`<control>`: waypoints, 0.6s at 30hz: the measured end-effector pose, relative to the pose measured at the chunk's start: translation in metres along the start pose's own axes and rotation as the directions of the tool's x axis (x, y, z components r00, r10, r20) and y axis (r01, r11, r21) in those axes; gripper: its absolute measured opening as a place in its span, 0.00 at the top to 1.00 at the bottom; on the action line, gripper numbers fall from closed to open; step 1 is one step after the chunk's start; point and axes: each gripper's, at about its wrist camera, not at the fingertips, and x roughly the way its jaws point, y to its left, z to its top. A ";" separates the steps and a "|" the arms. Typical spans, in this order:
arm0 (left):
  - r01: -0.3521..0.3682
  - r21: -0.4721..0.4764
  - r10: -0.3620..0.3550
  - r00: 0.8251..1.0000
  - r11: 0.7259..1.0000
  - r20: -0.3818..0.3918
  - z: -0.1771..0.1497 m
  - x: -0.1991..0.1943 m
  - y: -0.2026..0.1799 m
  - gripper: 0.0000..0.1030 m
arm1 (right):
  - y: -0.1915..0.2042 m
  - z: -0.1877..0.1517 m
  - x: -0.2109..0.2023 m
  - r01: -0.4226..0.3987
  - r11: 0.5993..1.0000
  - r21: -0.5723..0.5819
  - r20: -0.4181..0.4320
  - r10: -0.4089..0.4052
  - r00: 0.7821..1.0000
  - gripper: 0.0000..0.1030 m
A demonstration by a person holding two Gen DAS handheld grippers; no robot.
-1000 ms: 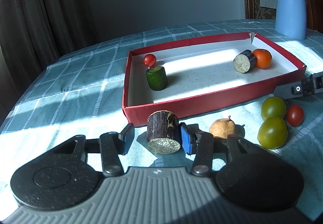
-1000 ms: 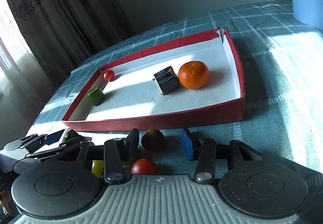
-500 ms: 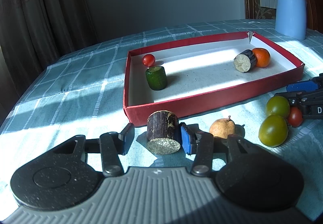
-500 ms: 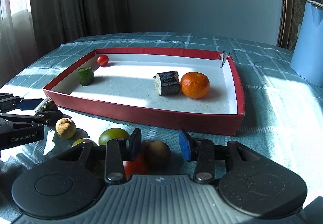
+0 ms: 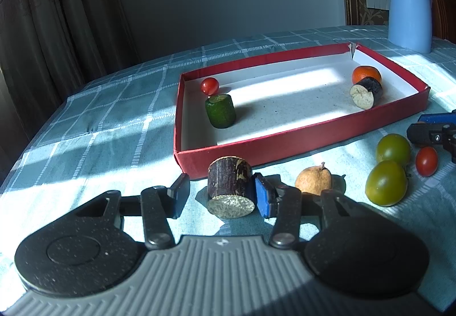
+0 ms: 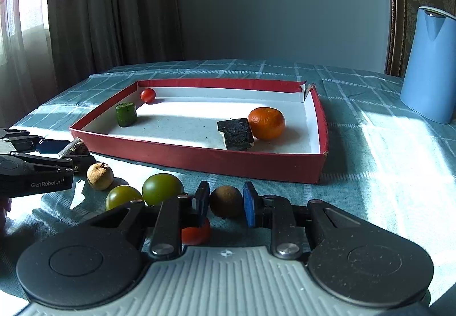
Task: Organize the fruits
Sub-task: 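Grasp the brown kiwi with the right tool while the left tool holds the cylinder slice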
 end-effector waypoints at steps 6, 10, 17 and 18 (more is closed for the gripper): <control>0.001 0.004 -0.001 1.000 1.000 0.001 0.000 -0.001 -0.001 0.59 | -0.005 0.003 -0.016 -0.015 1.000 0.027 0.093 0.012 0.996 0.76; 0.015 0.012 -0.015 1.000 1.000 0.003 0.000 -0.001 -0.002 0.64 | -0.006 0.003 -0.015 -0.017 0.999 0.040 0.094 0.013 0.996 0.76; 0.059 0.005 -0.059 0.998 0.998 0.007 0.000 -0.003 -0.001 0.71 | -0.003 0.001 -0.015 -0.019 0.999 0.029 0.094 0.016 0.995 0.76; 0.065 0.007 -0.065 0.998 0.998 0.009 0.000 -0.004 -0.002 0.71 | -0.004 0.001 -0.016 -0.021 0.999 0.032 0.095 0.017 0.995 0.76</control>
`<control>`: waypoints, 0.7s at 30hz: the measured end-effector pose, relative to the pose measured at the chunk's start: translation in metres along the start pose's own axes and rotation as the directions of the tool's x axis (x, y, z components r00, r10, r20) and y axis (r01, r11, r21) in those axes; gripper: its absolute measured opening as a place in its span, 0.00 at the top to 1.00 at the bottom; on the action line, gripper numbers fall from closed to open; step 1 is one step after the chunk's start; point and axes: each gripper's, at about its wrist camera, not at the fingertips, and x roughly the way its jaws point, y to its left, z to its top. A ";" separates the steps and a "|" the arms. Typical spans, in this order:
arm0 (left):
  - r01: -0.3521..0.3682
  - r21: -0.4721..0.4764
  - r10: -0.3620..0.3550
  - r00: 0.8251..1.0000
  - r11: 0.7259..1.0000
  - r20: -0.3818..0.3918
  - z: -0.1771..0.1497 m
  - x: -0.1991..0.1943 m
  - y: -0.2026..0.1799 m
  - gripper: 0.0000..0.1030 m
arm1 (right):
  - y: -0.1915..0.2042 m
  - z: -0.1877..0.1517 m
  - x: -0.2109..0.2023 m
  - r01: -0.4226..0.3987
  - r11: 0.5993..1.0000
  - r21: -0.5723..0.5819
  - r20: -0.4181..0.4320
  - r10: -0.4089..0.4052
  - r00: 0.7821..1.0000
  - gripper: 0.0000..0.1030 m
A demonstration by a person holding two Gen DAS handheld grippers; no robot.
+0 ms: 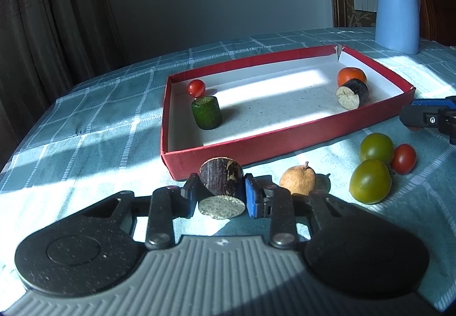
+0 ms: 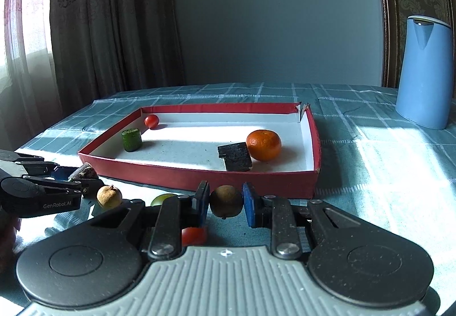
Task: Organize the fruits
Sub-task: 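Grasp the brown kiwi with the right tool while the left tool holds the cylinder slice, then carry the cylinder slice and kiwi into the red tray and open both tools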
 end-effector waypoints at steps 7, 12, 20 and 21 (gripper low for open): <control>-0.021 -0.002 0.021 0.999 1.000 0.036 0.000 -0.009 -0.002 0.71 | -0.001 0.000 -0.001 0.002 1.000 0.007 0.011 -0.002 1.000 0.76; 0.001 -0.034 0.002 0.995 0.999 0.098 0.006 -0.023 -0.001 0.70 | 0.000 0.003 -0.002 0.001 1.000 0.005 0.026 -0.001 1.000 0.76; -0.027 -0.084 0.037 0.992 0.996 0.119 0.032 -0.016 -0.001 0.71 | 0.005 0.016 0.004 0.005 1.000 -0.025 0.029 -0.004 1.000 0.76; -0.029 -0.084 0.038 0.993 0.996 0.116 0.036 -0.012 -0.002 0.71 | 0.006 0.020 0.007 0.008 0.999 -0.036 0.031 -0.006 1.000 0.76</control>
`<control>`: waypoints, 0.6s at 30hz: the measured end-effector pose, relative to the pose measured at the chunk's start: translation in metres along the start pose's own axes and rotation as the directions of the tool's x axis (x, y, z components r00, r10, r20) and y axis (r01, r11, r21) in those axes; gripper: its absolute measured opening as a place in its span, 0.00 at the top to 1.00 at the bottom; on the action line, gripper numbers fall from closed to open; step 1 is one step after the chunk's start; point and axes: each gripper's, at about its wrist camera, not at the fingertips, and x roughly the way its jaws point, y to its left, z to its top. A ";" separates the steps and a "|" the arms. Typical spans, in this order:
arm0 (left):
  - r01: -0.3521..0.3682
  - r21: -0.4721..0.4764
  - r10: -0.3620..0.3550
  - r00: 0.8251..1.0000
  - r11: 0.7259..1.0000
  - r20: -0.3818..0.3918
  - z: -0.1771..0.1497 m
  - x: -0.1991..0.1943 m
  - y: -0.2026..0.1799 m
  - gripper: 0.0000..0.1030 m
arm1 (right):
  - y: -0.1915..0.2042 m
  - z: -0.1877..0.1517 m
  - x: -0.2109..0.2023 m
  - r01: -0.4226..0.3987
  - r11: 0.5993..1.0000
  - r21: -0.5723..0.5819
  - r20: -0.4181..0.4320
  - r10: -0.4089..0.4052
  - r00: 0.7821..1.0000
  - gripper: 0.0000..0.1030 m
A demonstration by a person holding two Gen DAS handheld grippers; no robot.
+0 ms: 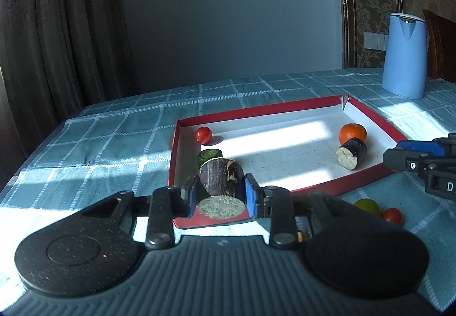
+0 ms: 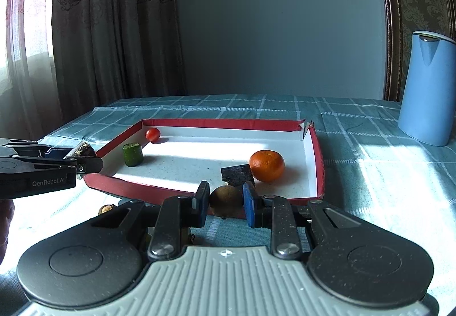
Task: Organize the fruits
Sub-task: 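Carry the cylinder slice and kiwi into the red tray and open both tools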
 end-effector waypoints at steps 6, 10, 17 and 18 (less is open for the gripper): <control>-0.040 -0.003 0.040 0.999 0.999 -0.014 0.015 0.029 -0.008 0.70 | 0.006 0.028 0.030 0.026 0.999 -0.043 -0.001 -0.026 1.000 0.76; -0.058 -0.010 0.057 0.998 0.998 -0.029 0.022 0.048 -0.009 0.70 | 0.011 0.039 0.064 0.029 0.998 -0.060 -0.029 -0.031 0.999 0.76; -0.091 -0.018 0.089 0.994 0.996 -0.066 0.027 0.076 -0.007 0.70 | 0.012 0.041 0.109 0.040 0.997 -0.062 -0.091 -0.045 0.995 0.76; -0.096 -0.015 0.095 0.993 0.995 -0.063 0.028 0.078 -0.008 0.70 | 0.012 0.042 0.112 0.039 0.997 -0.060 -0.093 -0.045 0.995 0.76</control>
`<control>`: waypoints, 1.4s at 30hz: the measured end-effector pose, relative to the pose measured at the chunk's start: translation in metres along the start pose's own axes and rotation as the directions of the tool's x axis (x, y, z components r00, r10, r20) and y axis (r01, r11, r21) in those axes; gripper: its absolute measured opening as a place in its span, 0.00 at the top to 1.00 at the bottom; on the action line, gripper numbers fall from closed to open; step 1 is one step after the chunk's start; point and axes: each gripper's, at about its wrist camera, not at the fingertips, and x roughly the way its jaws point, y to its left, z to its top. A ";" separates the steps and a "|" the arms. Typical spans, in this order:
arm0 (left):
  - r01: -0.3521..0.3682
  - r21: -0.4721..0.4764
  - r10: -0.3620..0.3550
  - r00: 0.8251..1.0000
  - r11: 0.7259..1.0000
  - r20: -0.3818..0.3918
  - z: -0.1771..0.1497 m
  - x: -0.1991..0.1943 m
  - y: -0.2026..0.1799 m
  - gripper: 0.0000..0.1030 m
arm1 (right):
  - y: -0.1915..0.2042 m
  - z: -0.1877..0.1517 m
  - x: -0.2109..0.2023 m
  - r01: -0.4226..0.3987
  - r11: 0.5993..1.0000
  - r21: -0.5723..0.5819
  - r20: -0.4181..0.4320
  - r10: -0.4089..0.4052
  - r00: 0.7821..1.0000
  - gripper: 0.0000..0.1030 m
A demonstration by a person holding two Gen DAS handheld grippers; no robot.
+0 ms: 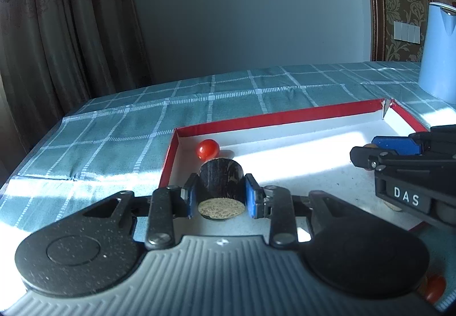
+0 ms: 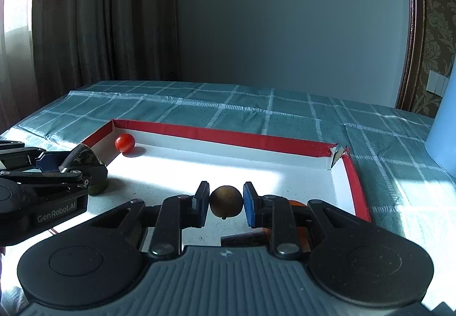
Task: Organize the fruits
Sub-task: 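Carry the cylinder slice and kiwi into the red tray and open both tools, then withdraw both open tools from the tray toward the remaining produce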
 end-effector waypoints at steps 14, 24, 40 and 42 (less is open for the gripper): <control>-0.022 0.017 0.022 1.000 1.000 0.005 0.010 0.018 -0.013 0.68 | -0.012 0.008 0.034 0.007 0.999 0.043 -0.068 -0.004 0.998 0.76; -0.029 0.045 0.027 0.999 0.999 0.043 0.003 0.011 -0.016 0.27 | -0.019 0.007 0.028 -0.034 0.995 0.097 -0.053 0.039 0.998 0.61; -0.054 -0.101 0.062 0.995 0.993 0.078 -0.018 -0.034 0.028 0.10 | -0.060 -0.013 -0.033 -0.076 0.951 0.301 0.075 0.056 0.996 0.36; -0.058 -0.103 0.067 0.994 0.993 0.087 -0.025 -0.044 0.032 0.09 | -0.062 -0.018 -0.040 -0.085 0.948 0.307 0.080 0.064 0.995 0.36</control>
